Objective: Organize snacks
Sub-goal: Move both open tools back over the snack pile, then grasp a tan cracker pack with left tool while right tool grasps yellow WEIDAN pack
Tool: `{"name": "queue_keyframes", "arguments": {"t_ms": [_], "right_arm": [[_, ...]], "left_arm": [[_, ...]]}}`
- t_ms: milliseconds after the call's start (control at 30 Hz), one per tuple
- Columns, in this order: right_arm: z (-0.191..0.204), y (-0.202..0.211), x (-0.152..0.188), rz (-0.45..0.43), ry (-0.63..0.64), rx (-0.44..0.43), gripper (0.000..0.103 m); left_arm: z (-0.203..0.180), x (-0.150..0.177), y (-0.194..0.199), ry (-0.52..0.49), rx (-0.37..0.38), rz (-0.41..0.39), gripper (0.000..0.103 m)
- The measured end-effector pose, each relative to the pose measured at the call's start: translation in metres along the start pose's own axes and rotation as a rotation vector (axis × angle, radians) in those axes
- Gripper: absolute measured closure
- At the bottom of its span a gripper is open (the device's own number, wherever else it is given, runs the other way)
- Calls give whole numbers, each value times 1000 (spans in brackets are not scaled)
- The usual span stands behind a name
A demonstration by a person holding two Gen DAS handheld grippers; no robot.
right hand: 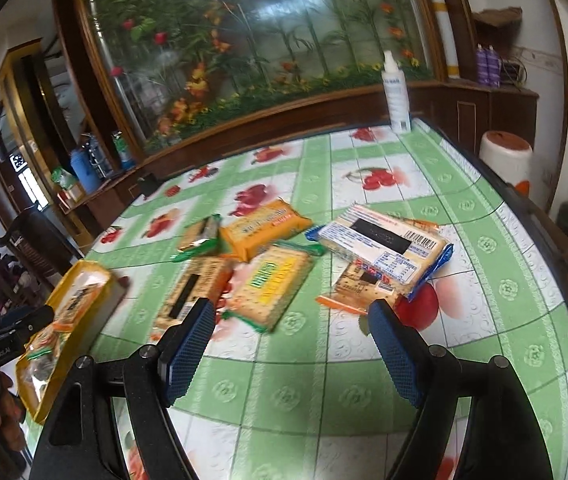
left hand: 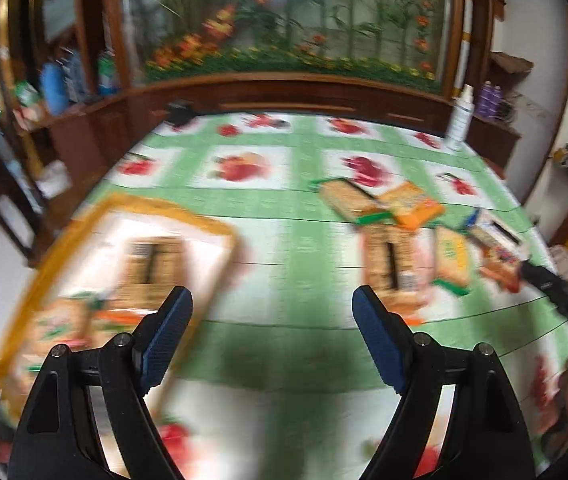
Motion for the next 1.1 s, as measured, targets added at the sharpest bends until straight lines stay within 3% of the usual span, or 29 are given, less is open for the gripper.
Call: {"name": "queue_keyframes", "arguments": {"t_ms": [167, 333, 567, 900, 1100], "right_arm": [[16, -34, -1, 59, 39, -28, 25], [33, -63, -4, 105, 74, -33, 27], [30, -81, -9, 127, 57, -13, 27], [33, -91, -7, 145, 74, 19, 27], [35, -102, -2, 172, 80, 44, 27]], "left_arm": [[-48, 3, -31, -74, 28, 49, 21], [-66, 8, -44, -127, 30, 64, 21], [-62, 2, -58, -77, 62, 79, 21], [-59, -5, -61, -67, 9, 8, 21], [-54, 0, -69, -56, 10, 30, 21]]}}
Point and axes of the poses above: each gripper's, at about its wrist camera, not at the fingertips, and y roughly against the way its jaws point, z to its left, x to its underside, the point moved 7 cm from there along -y, roughly the way its jaws point, and after that the axes turned 2 degrees about y, right-handed, at the moved point
